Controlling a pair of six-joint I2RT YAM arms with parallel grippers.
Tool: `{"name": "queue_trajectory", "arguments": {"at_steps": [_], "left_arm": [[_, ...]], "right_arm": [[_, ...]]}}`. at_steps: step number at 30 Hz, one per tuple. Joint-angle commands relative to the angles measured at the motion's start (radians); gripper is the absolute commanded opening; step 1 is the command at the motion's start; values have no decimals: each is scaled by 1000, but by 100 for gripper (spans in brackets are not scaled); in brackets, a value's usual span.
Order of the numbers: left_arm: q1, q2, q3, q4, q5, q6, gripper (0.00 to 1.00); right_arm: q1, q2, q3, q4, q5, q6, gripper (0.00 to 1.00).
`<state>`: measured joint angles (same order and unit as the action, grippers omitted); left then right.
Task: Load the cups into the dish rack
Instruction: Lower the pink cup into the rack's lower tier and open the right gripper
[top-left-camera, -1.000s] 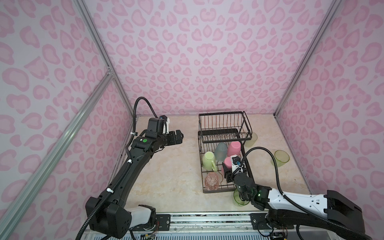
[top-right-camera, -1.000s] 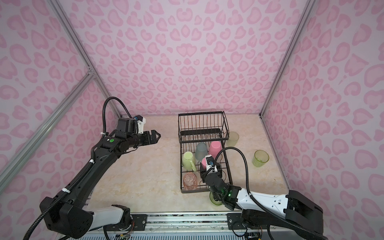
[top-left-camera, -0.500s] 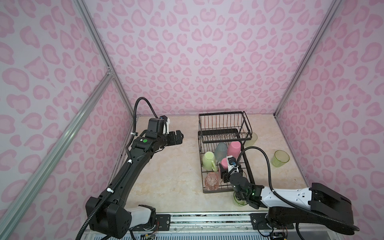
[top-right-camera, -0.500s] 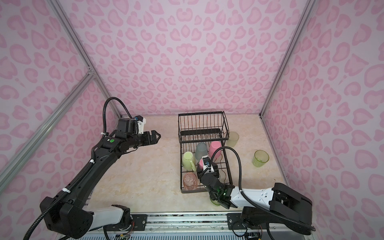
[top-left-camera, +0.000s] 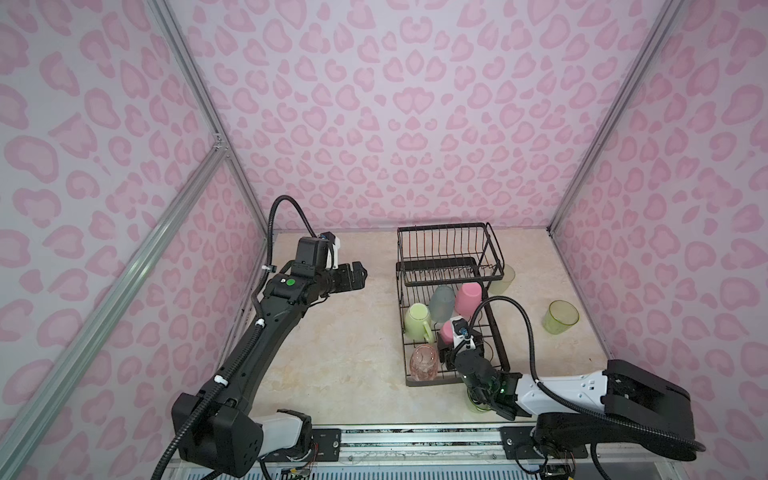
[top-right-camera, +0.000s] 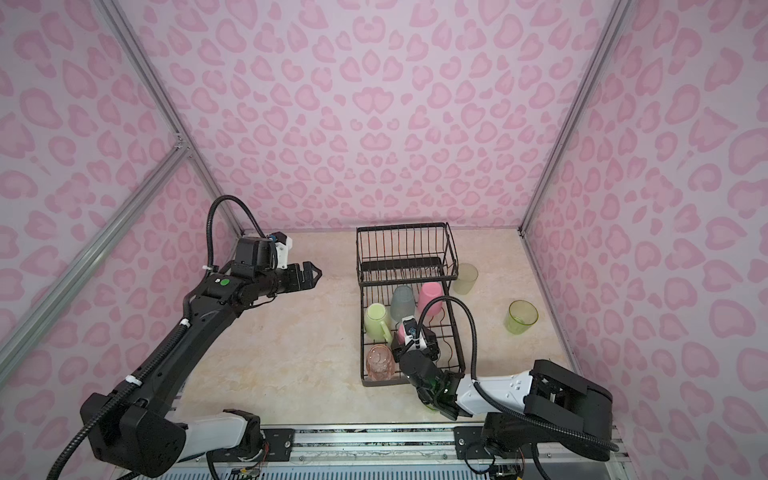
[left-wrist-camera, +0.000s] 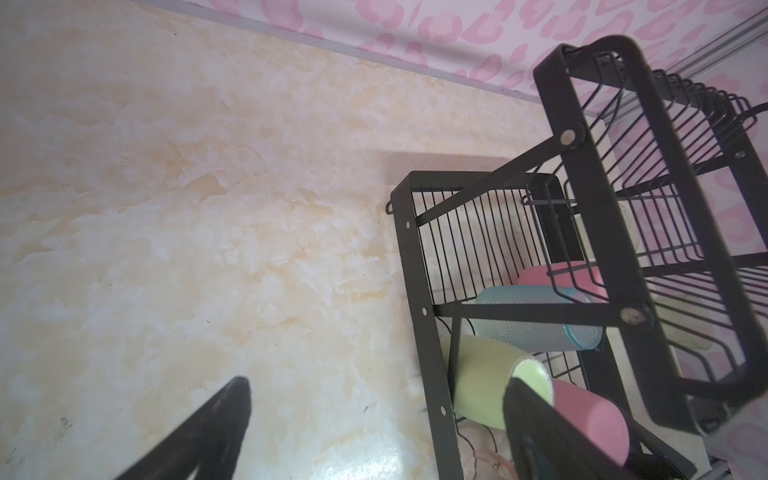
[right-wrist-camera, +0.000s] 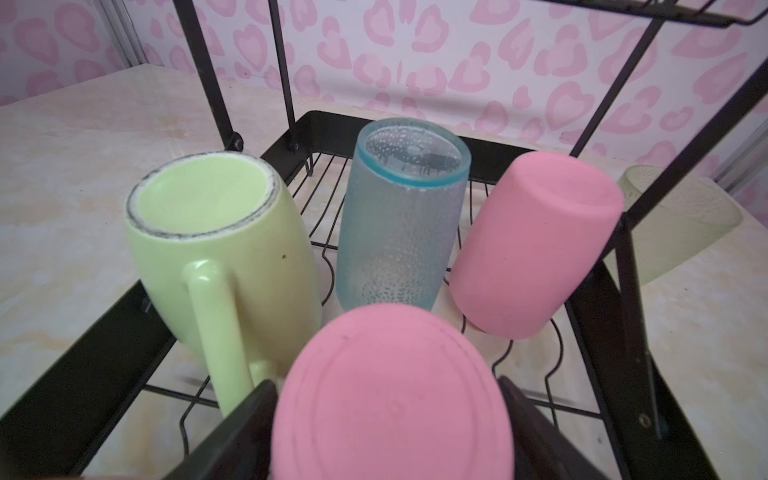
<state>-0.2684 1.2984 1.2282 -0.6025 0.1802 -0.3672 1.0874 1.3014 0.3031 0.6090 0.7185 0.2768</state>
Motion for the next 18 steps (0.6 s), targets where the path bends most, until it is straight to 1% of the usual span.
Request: {"name": "queue_trajectory", "arguments": {"at_steps": [1,5,9,15,18], "left_arm": [[0,-2,-5,25,5,4,97],[0,-7,-6,26,6,5,97],[0,-5,-7,28,7,4,97],[-3,-5,-10,31,12,2,97],[-2,-4,-12,33,13,1,97]], "right_arm": [[7,-2,0,29,41,3,84],[16,-40,13,-39,61,16,90],[18,-108,23,-121,73,39,93],[17,-245,37,-269,83,51,94],[16,-306,90,-427,100,85,92]]}}
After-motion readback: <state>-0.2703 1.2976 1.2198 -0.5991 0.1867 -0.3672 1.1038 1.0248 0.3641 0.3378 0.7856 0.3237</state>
